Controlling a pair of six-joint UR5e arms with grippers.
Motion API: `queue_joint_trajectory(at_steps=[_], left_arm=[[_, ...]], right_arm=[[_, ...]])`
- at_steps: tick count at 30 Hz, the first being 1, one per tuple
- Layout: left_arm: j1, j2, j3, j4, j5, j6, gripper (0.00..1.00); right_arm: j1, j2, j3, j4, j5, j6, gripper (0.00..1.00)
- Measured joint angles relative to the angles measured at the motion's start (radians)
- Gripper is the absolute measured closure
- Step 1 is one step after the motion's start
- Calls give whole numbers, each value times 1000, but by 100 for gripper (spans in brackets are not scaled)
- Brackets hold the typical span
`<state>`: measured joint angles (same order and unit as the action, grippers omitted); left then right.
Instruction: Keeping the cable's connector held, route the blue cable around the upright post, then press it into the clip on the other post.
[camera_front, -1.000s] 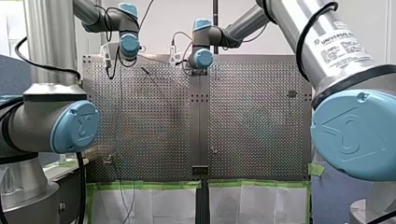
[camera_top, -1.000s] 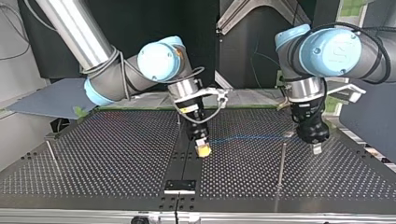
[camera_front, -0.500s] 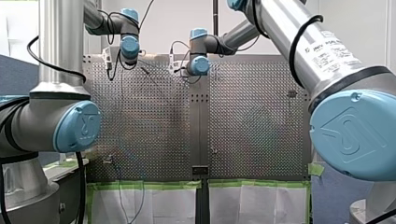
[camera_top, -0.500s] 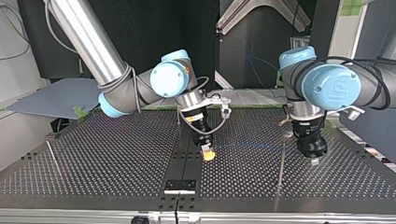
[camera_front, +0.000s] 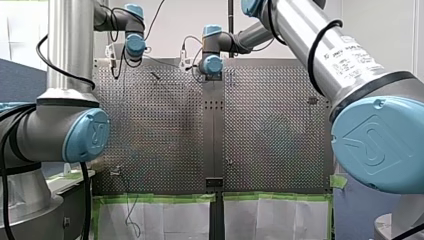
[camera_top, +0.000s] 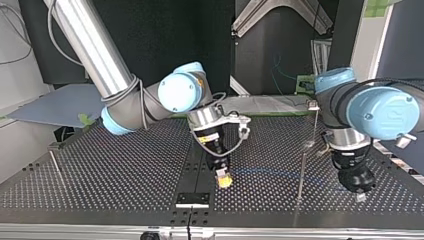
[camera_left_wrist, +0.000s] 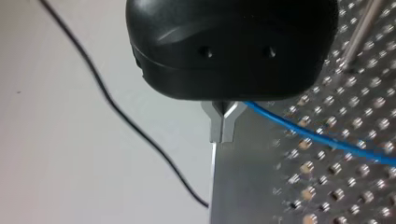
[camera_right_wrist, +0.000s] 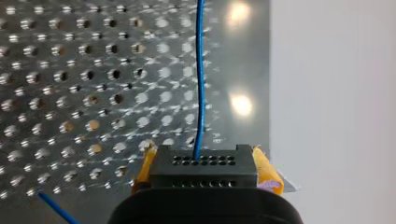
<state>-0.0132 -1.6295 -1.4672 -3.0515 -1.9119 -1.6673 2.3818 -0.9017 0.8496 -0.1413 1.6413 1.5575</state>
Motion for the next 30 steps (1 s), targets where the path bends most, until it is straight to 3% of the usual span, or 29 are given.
queue_joint_trajectory(at_steps=[12,18,24,30], left_arm=[[17,-70,6,7,45,-8,100],[19,-115,6,8,45,-26,100],[26,-121,6,5,41,-61,100],[27,-127,6,3,43,-91,100]], right_arm=[[1,29,-102,25,-5,3,100],[-3,31,-165,39,-3,2,100],[-9,32,-217,41,-1,-5,100],[-11,34,-213,41,4,-22,100]])
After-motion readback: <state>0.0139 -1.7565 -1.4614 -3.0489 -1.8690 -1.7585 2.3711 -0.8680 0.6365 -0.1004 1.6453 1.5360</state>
